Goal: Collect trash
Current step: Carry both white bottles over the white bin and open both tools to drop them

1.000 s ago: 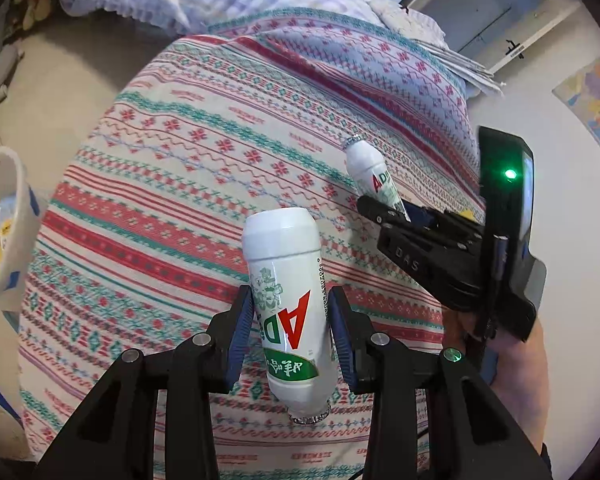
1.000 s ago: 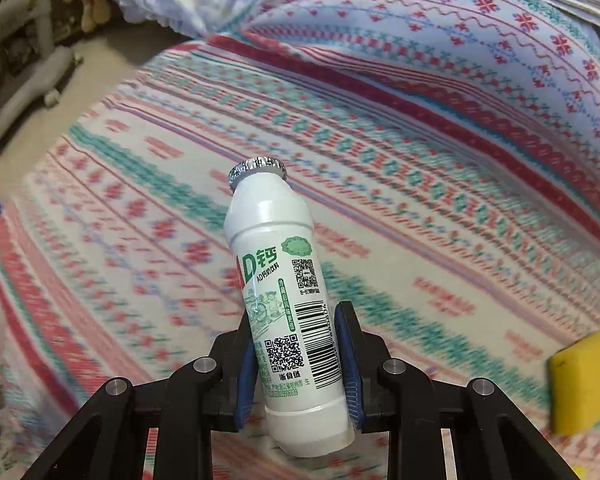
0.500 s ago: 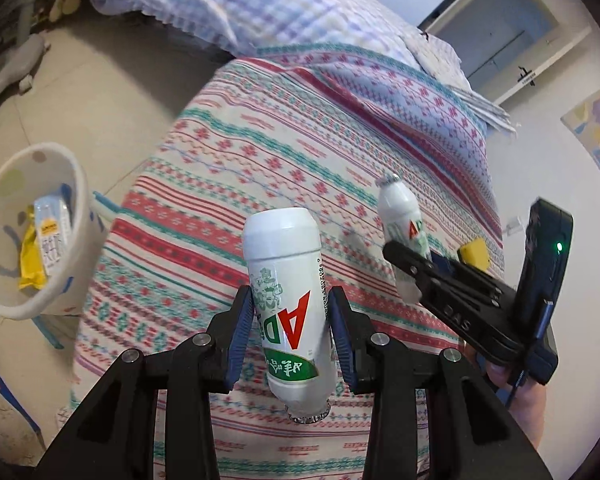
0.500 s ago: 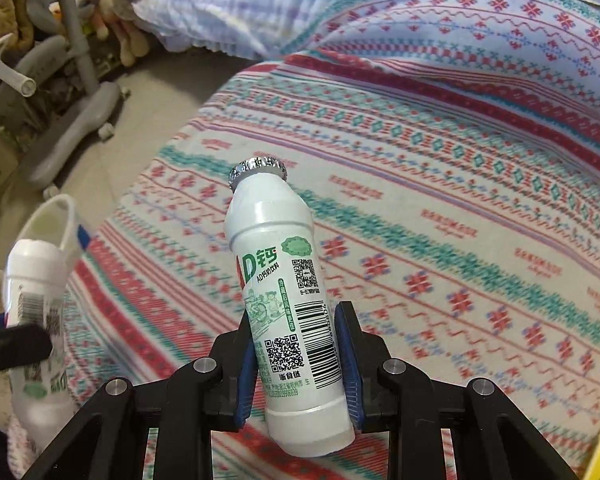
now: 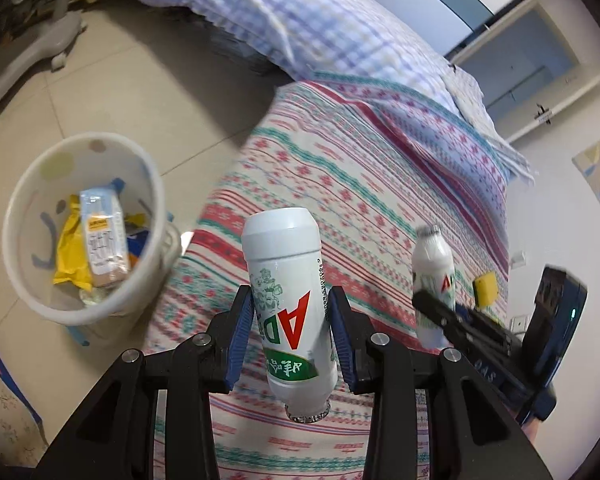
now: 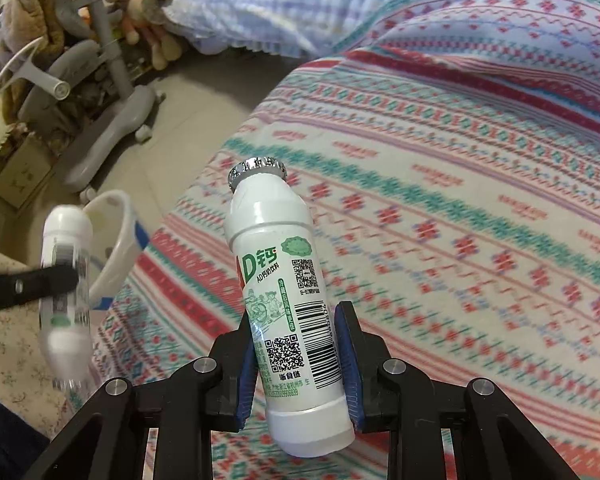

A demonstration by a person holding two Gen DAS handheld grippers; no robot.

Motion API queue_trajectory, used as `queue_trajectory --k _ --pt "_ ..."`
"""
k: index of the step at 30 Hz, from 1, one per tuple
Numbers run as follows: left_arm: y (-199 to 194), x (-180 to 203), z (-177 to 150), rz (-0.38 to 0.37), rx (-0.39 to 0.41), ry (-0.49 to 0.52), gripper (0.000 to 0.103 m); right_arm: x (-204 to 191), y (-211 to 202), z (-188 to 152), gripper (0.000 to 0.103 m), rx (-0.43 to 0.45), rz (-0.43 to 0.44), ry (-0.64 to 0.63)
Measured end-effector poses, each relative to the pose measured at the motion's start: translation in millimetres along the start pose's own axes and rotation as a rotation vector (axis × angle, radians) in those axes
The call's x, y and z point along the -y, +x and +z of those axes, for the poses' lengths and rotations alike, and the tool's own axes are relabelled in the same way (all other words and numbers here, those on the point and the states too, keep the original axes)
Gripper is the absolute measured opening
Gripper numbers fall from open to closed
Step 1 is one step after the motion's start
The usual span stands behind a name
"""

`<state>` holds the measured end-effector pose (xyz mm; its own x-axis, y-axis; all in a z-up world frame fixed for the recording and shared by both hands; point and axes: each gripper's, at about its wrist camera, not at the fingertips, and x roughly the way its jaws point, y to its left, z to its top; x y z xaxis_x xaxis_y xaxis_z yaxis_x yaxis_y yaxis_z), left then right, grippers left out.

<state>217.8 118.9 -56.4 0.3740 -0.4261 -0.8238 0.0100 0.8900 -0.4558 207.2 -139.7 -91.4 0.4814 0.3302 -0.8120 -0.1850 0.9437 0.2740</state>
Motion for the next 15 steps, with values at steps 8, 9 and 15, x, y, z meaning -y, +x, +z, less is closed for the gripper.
queue_trajectory --k 8,9,15 --pt "-34.3 -87.1 23.1 0.041 0.063 -0.153 0.040 -32.4 11.6 -8.2 0.032 -0.017 0.063 0.001" --pt "-38.9 -98.8 25.2 0.049 0.074 -0.177 0.040 -36.2 14.1 -8.6 0.032 -0.021 0.069 0.000" --pt "-61.9 -168.2 33.9 0.118 0.135 -0.298 0.040 -56.5 29.6 -10.3 0.032 -0.041 0.108 0.009"
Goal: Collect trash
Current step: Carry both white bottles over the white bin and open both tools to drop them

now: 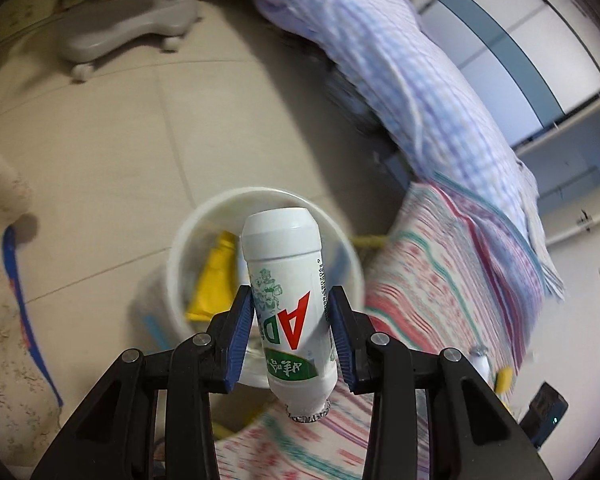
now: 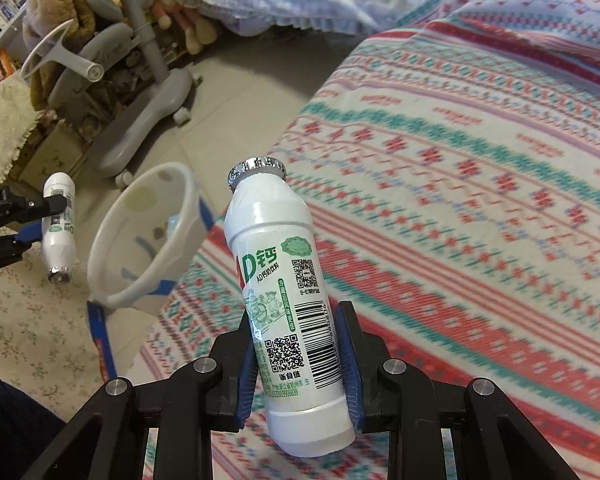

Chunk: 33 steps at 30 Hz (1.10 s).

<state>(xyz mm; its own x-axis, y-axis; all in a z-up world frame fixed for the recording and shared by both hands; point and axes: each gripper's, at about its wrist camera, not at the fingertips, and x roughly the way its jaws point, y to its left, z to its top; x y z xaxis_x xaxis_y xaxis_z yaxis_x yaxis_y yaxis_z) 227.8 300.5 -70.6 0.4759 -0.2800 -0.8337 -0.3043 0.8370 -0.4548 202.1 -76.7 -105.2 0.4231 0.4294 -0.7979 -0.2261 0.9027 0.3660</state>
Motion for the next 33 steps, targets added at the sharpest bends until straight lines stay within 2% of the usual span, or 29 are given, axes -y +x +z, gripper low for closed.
queue_trajectory --k 3,9,15,18,24,31,32,33 --pt "5.2 -13.0 3.4 0.017 -0.009 -0.013 0.040 -9.7 8.5 0.0 0.032 -0.008 0.041 0.019" --pt "30.0 -14.8 7.3 0.057 -0.047 0.006 0.040 -34.0 22.1 -2.7 0.032 -0.008 0.117 0.056" --pt "48.7 -13.8 14.7 0.135 -0.047 0.021 0.041 -55.6 37.0 0.6 0.032 0.012 0.180 0.121" --pt "63.0 -12.4 15.8 0.170 -0.086 0.054 0.042 -70.4 46.4 10.1 0.032 0.020 0.199 0.136" --pt "59.6 -23.5 15.3 0.202 -0.087 0.045 0.043 -114.9 76.9 34.5 0.032 0.002 0.186 0.074" --pt "41.8 -38.6 20.2 0.155 -0.053 -0.038 0.043 -143.3 109.4 52.8 0.033 -0.019 0.136 0.048" --pt "40.8 -38.6 20.4 0.152 -0.048 -0.045 0.043 -142.7 111.8 53.9 0.034 -0.018 0.122 0.056" --pt "39.8 -39.8 21.0 0.150 -0.045 -0.053 0.043 -142.4 115.7 55.3 0.040 -0.020 0.104 0.064"
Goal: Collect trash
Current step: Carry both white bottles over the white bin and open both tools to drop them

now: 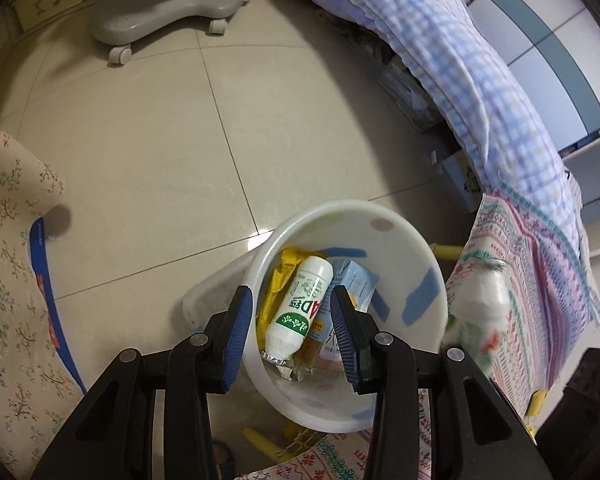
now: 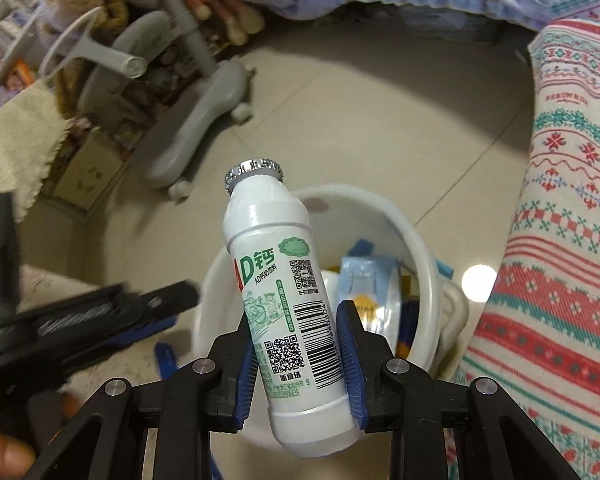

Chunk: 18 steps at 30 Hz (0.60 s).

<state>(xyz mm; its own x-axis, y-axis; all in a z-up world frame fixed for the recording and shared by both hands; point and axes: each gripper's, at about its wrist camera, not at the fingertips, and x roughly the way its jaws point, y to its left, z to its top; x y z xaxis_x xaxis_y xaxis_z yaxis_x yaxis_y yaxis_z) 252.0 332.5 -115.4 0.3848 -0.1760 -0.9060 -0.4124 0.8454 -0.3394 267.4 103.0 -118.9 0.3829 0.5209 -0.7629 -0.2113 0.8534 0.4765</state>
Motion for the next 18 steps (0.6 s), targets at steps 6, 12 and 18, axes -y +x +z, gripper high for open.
queue_trajectory --k 6,12,18 --pt "-2.6 2.4 0.7 -0.019 0.003 -0.006 0.043 1.4 1.0 -2.0 0.050 -0.002 -0.031 -0.002" --pt "-3.7 13.4 -1.9 -0.040 -0.006 0.025 0.043 10.0 -18.9 -10.8 0.050 0.007 -0.031 -0.010" --pt "-6.4 27.6 -7.5 -0.060 -0.018 0.060 0.043 35.3 -52.1 -26.4 0.050 0.010 -0.055 -0.014"
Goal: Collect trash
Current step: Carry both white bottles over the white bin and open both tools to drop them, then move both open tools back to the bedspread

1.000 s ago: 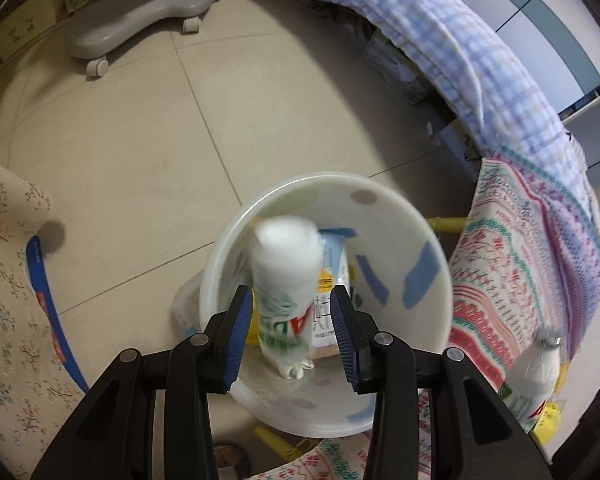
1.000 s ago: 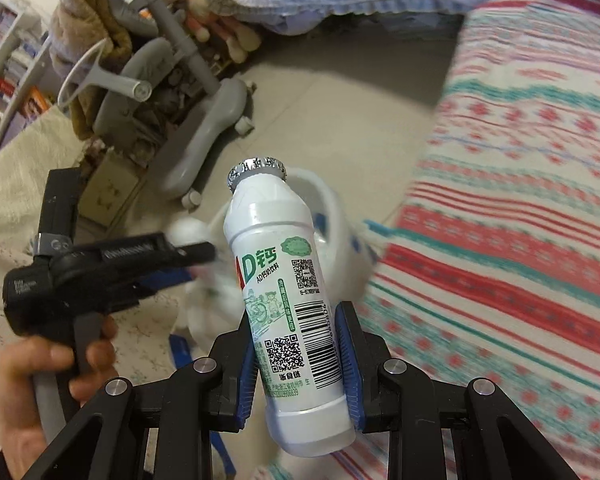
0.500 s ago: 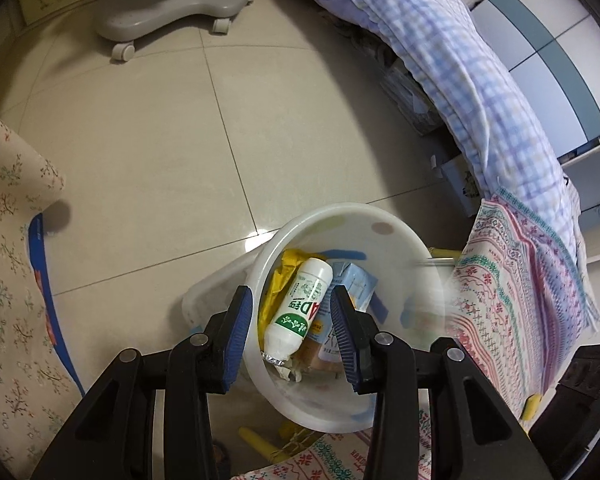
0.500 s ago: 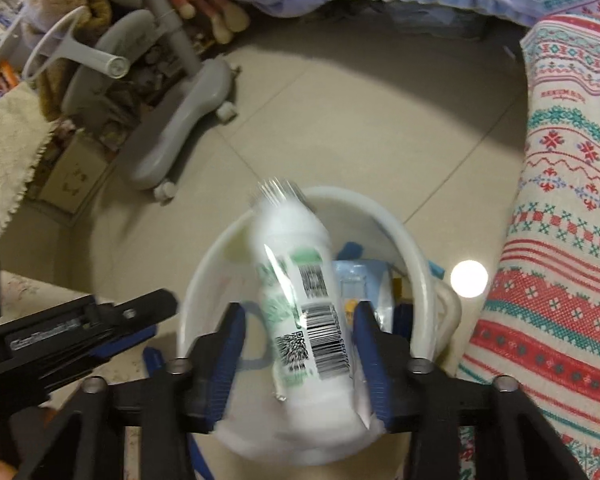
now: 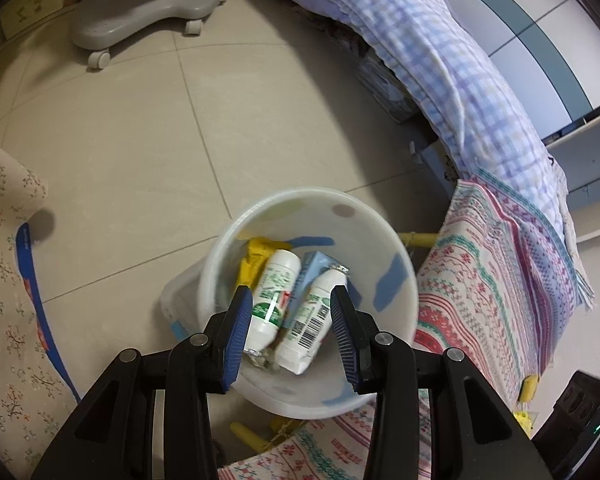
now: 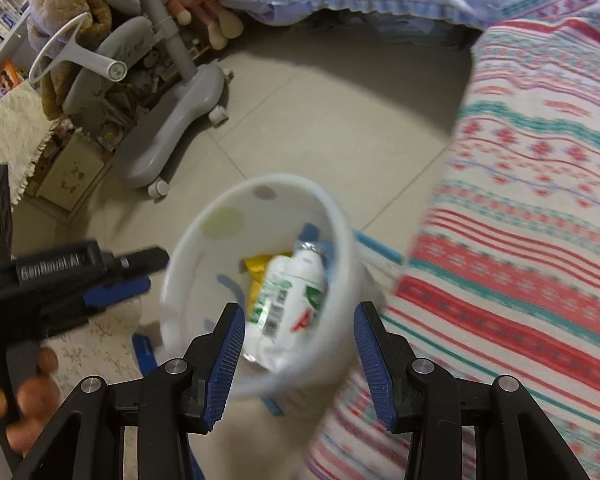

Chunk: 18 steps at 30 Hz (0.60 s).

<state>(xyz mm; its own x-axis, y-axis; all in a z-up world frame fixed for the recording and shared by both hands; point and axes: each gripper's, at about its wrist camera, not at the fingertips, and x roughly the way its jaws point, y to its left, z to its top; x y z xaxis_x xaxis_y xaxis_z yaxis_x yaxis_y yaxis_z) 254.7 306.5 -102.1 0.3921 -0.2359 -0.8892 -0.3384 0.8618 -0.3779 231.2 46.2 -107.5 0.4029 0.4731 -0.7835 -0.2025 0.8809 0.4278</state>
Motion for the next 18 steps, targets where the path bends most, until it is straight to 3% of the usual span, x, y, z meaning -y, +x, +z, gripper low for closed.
queue_trajectory --k 9,18 --pt "-5.0 59.7 -19.0 -0.016 0.012 0.118 0.043 80.2 -92.8 -30.6 0.054 0.016 -0.117 0.043" --pt "2.2 160.0 -73.0 -0.051 0.004 0.314 0.043 158.3 -205.5 -51.4 0.060 0.173 -0.223 0.131"
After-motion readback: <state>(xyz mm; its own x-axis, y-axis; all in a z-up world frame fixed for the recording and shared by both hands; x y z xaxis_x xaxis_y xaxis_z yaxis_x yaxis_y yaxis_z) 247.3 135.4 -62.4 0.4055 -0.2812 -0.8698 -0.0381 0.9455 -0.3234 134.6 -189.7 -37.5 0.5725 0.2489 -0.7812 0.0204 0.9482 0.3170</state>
